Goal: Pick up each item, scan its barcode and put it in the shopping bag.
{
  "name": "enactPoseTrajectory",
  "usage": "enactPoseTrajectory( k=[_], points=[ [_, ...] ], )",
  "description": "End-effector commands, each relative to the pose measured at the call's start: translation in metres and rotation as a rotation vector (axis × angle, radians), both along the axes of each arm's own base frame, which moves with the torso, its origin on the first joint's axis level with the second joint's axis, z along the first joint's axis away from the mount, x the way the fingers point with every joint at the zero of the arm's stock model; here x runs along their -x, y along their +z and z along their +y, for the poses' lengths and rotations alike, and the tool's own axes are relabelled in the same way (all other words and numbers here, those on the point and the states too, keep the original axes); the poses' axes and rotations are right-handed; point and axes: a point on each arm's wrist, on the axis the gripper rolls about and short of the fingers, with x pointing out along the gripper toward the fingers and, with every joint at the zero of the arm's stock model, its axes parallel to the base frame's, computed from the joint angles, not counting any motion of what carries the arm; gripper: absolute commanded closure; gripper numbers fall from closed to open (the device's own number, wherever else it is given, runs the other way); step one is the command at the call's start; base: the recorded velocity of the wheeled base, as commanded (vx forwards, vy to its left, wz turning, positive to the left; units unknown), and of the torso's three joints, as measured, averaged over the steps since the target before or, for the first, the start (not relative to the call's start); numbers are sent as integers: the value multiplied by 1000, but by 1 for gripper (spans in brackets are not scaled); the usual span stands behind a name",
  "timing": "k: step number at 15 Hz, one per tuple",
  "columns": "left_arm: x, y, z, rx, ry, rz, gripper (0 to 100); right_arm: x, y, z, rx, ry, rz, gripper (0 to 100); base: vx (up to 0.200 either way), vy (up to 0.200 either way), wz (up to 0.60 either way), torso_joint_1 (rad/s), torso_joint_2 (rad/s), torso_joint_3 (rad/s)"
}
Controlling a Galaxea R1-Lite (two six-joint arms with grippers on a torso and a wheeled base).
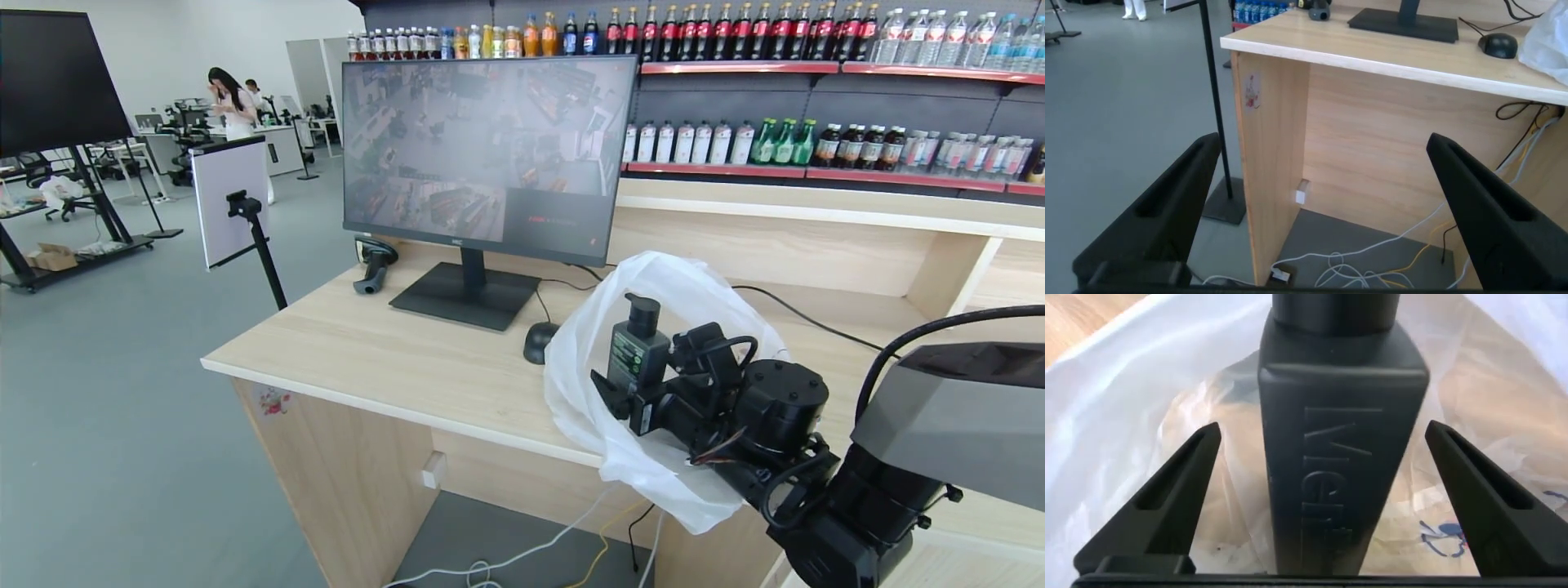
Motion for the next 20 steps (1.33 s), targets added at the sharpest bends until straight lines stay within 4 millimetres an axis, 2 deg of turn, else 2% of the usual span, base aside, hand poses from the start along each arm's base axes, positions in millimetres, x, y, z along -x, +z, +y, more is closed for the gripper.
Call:
enactPoseTrajectory(
  k=[1, 3, 6, 9, 12, 16, 20],
  points=[
    [0, 0, 0, 0, 0, -1, 0, 9, 17, -4, -18, 1, -33, 0, 0, 0, 0, 0, 0, 0],
    [0, 0, 0, 0, 0, 0, 0, 22, 33, -13, -32, -2, -59, 0, 0, 0, 0, 0, 0, 0],
    [0, 0, 0, 0, 0, 0, 0, 37, 43, -27, -33, -20, -63, 0, 0, 0, 0, 0, 0, 0],
    [0, 0, 0, 0, 0, -1, 0, 47, 56, -33, -49, -22, -93, 0, 0, 0, 0, 0, 0, 0],
    [0, 0, 0, 0, 0, 0, 0, 58, 69, -36, -69, -14, -130, 0, -200, 0, 0, 9, 4, 1],
    [0, 0, 0, 1, 0, -1, 0, 65, 71, -41, -69, -17, -128, 0, -150, 0, 0, -4, 2, 2],
    [0, 0, 0, 0, 0, 0, 0, 65, 69, -51, -78, -52, -111, 0, 0, 0, -600, -1, -2, 0]
  ],
)
